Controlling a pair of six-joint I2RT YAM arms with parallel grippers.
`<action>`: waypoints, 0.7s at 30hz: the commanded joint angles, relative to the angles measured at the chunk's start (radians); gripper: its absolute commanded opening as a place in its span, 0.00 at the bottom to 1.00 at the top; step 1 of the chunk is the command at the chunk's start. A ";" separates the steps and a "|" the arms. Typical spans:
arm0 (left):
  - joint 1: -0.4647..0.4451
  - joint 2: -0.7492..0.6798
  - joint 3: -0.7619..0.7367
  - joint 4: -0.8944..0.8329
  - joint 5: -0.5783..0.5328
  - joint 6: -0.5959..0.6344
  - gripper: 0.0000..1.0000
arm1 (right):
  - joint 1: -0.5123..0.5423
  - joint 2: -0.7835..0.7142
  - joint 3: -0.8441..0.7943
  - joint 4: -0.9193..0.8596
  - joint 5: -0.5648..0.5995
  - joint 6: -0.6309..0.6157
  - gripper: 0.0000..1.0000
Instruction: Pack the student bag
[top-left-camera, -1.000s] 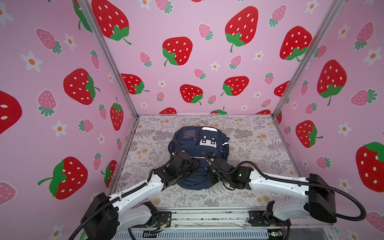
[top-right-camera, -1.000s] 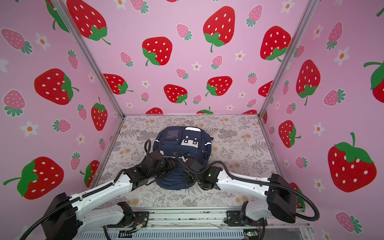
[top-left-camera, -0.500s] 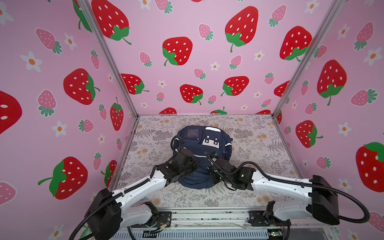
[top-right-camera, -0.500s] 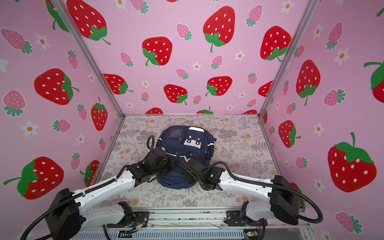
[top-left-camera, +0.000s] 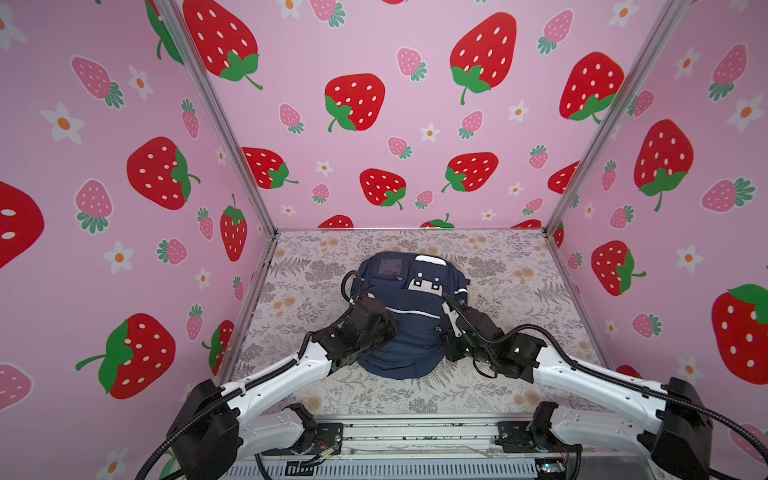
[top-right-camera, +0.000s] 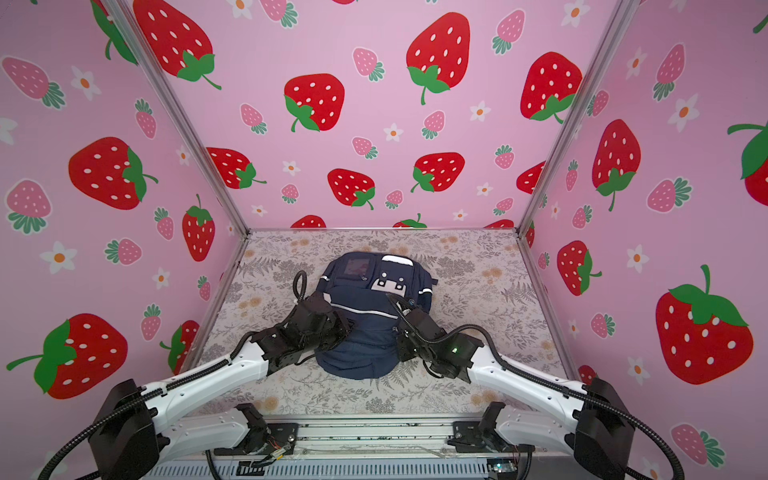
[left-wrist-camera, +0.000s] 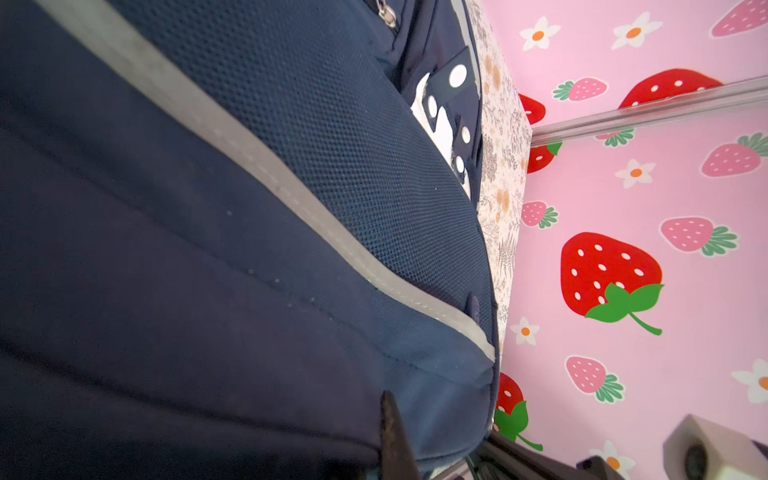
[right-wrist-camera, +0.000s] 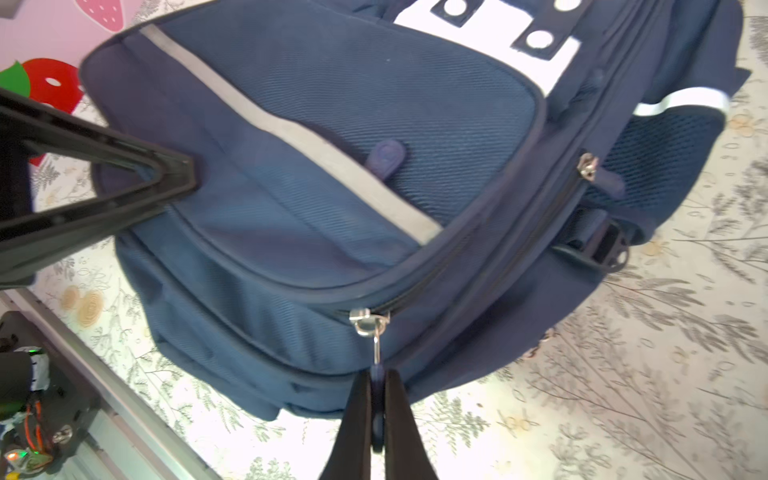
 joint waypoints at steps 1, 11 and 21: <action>0.020 -0.003 -0.002 -0.033 -0.106 0.049 0.00 | -0.096 -0.024 -0.021 -0.093 0.072 -0.056 0.00; 0.002 0.002 0.025 -0.068 -0.041 0.133 0.00 | -0.286 0.086 0.045 0.069 0.046 -0.153 0.00; -0.040 0.037 0.007 -0.003 0.022 0.130 0.00 | -0.361 0.200 0.108 0.091 0.008 -0.173 0.00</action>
